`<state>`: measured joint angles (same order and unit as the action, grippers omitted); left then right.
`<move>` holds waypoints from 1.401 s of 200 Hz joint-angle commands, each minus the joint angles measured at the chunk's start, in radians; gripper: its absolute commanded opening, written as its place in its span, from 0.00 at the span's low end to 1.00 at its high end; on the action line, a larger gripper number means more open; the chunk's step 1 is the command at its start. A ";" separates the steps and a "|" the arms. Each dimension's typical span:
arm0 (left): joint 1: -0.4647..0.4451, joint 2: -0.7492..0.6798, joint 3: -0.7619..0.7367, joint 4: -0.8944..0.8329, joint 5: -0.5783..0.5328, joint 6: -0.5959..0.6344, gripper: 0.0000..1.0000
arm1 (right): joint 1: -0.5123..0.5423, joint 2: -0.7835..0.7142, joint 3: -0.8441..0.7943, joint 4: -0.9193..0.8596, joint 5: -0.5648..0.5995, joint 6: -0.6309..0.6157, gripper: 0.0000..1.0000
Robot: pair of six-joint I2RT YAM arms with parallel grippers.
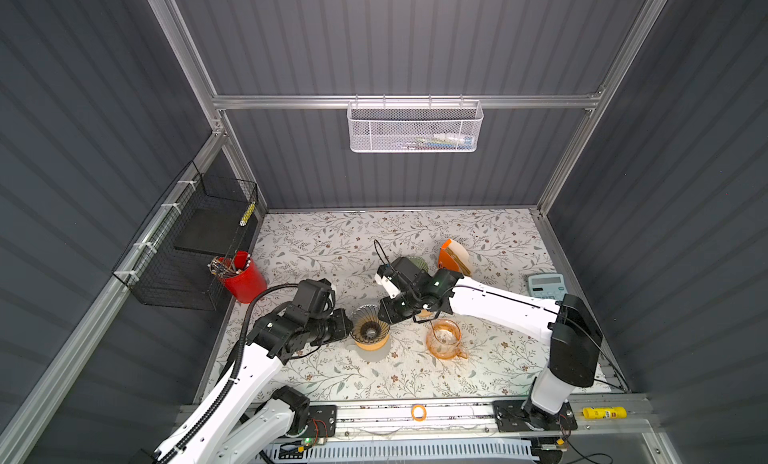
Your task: Place the coffee filter in the dripper
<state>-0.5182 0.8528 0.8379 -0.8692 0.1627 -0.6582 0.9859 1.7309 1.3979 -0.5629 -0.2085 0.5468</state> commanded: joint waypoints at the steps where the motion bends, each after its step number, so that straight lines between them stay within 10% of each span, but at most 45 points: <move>1: -0.006 -0.001 0.041 -0.028 -0.018 0.026 0.24 | 0.003 0.002 0.037 -0.037 0.023 -0.019 0.28; 176: -0.006 0.008 0.142 -0.061 -0.061 0.043 0.25 | -0.014 -0.193 0.025 -0.076 0.098 -0.008 0.47; 280: -0.006 0.175 0.281 0.103 -0.014 0.116 0.24 | -0.367 -0.528 -0.276 -0.002 0.068 -0.012 0.41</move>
<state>-0.5182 0.9756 1.0550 -0.8242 0.1139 -0.5964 0.6903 1.2926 1.1923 -0.5720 -0.1501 0.5602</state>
